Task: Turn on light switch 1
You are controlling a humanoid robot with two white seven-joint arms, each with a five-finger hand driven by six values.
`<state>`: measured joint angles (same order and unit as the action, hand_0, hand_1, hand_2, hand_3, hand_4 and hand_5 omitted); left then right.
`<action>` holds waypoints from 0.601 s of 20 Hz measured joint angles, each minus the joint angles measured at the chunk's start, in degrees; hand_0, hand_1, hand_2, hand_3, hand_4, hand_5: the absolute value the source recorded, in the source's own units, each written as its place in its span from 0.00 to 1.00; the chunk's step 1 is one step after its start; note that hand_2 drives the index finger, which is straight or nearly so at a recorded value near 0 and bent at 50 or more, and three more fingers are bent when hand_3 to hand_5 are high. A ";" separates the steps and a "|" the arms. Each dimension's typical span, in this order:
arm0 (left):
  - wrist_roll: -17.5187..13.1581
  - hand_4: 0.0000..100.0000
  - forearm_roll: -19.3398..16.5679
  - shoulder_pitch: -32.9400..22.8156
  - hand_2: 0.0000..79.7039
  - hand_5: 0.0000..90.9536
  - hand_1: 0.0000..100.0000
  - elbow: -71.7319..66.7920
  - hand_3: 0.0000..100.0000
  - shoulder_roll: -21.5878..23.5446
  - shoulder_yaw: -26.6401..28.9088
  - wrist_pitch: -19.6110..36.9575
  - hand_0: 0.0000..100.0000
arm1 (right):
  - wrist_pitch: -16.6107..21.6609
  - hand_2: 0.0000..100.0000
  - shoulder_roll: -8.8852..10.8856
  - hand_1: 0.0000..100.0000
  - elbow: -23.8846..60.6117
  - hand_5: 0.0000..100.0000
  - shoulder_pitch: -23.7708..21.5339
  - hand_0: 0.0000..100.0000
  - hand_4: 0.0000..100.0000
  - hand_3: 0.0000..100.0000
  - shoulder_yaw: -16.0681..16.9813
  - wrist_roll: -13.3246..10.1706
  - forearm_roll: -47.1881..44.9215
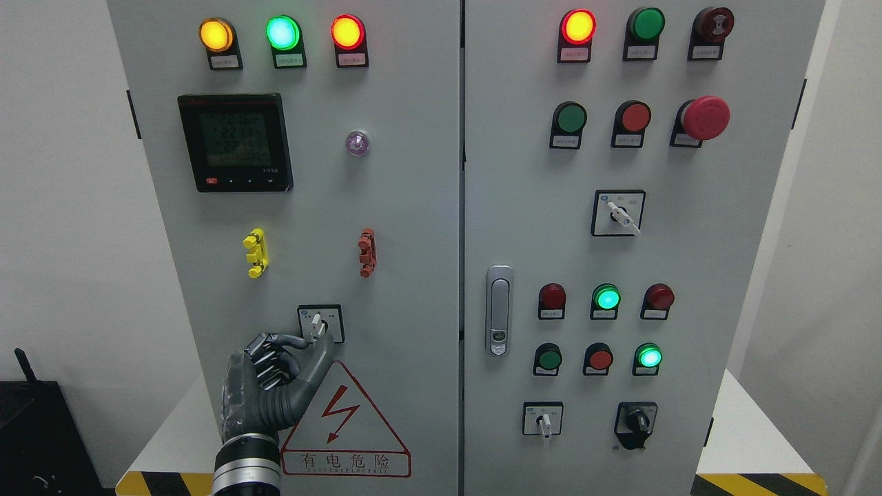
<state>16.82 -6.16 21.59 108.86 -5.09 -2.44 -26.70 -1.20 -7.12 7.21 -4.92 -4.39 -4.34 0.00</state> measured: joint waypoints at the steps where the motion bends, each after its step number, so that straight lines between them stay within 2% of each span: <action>1: 0.00 0.90 -0.02 0.03 0.77 0.97 0.73 0.00 0.97 -0.01 0.00 -0.20 0.10 | 0.00 0.00 0.00 0.00 0.00 0.00 0.00 0.00 0.00 0.00 0.00 0.00 0.00; 12: 0.00 0.91 -0.07 0.46 0.77 0.97 0.73 0.03 0.97 -0.23 -0.32 -1.78 0.12 | 0.00 0.00 0.00 0.00 0.00 0.00 0.00 0.00 0.00 0.00 0.00 0.00 0.00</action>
<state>16.81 -6.23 22.05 108.89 -5.32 -2.76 -28.48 -1.20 -7.12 7.21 -4.92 -4.39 -4.34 0.00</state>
